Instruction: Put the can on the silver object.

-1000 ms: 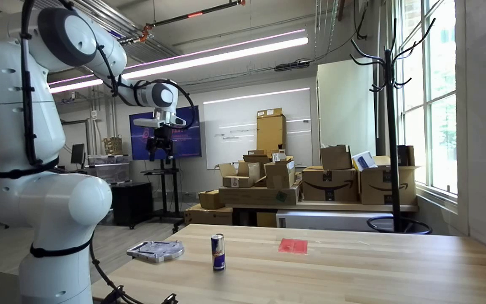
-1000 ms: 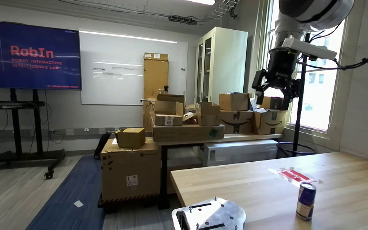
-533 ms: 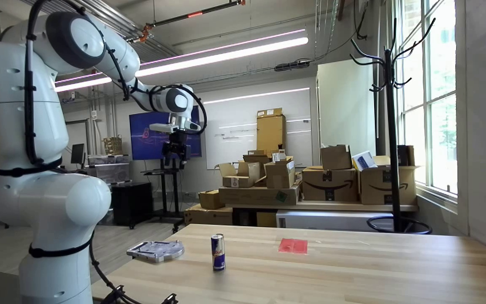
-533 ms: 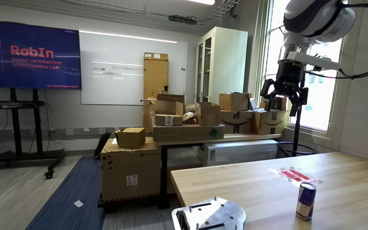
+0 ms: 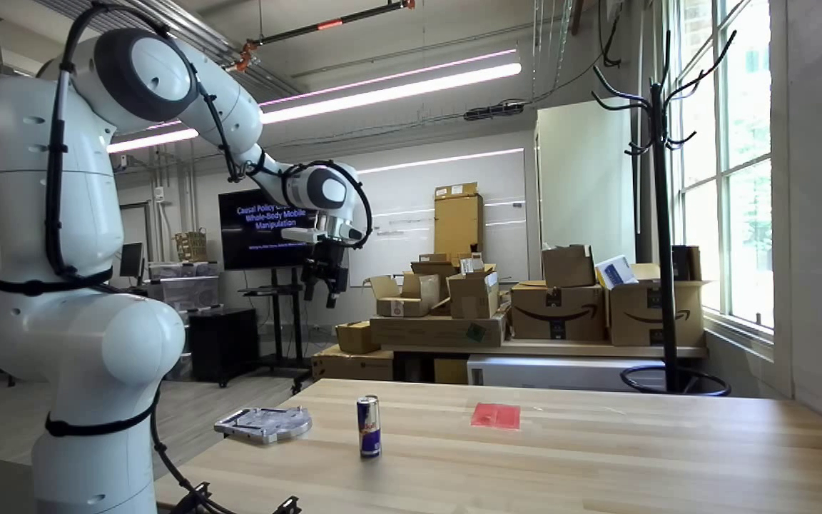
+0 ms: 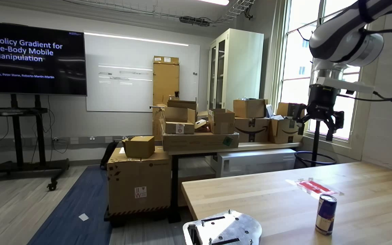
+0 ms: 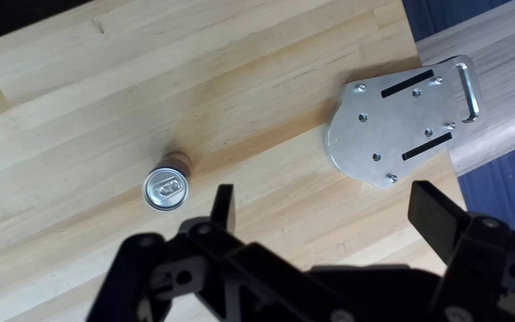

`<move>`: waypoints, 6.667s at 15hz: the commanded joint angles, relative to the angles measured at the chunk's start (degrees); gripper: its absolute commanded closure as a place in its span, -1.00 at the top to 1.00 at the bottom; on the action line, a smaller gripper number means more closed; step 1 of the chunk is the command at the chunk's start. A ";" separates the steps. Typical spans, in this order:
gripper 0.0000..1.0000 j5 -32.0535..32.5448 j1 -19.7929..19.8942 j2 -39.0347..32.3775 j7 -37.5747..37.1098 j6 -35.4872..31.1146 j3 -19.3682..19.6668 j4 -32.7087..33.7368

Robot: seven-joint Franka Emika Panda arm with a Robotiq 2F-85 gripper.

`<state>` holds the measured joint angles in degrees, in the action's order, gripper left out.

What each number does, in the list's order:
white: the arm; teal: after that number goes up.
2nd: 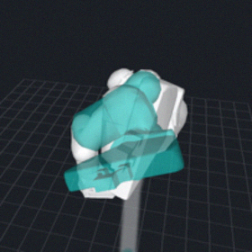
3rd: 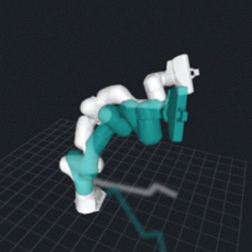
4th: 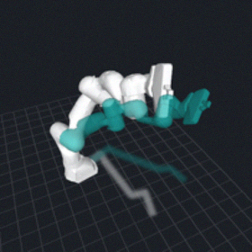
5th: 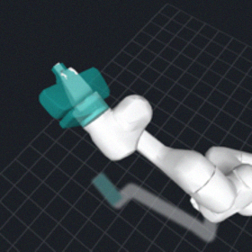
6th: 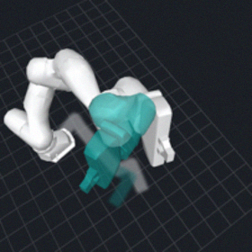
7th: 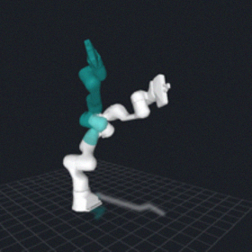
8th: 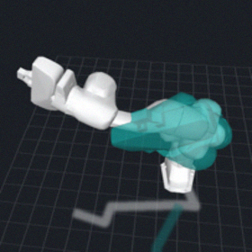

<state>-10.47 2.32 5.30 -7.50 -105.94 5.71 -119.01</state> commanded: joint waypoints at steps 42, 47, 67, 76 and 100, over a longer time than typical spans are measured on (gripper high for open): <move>1.00 9.07 4.69 -27.65 0.23 -23.51 3.51 -0.34; 1.00 8.19 4.71 -29.48 0.54 -23.44 2.93 0.84; -0.10 6.86 5.00 -30.80 0.90 -23.25 2.78 -0.10; -0.33 5.78 3.41 -21.41 3.11 -21.04 -0.33 -2.76; -0.33 11.95 -12.45 -23.20 4.16 -5.75 -12.57 12.96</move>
<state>-1.83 -9.42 -14.15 -3.48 -115.93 -6.48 -112.58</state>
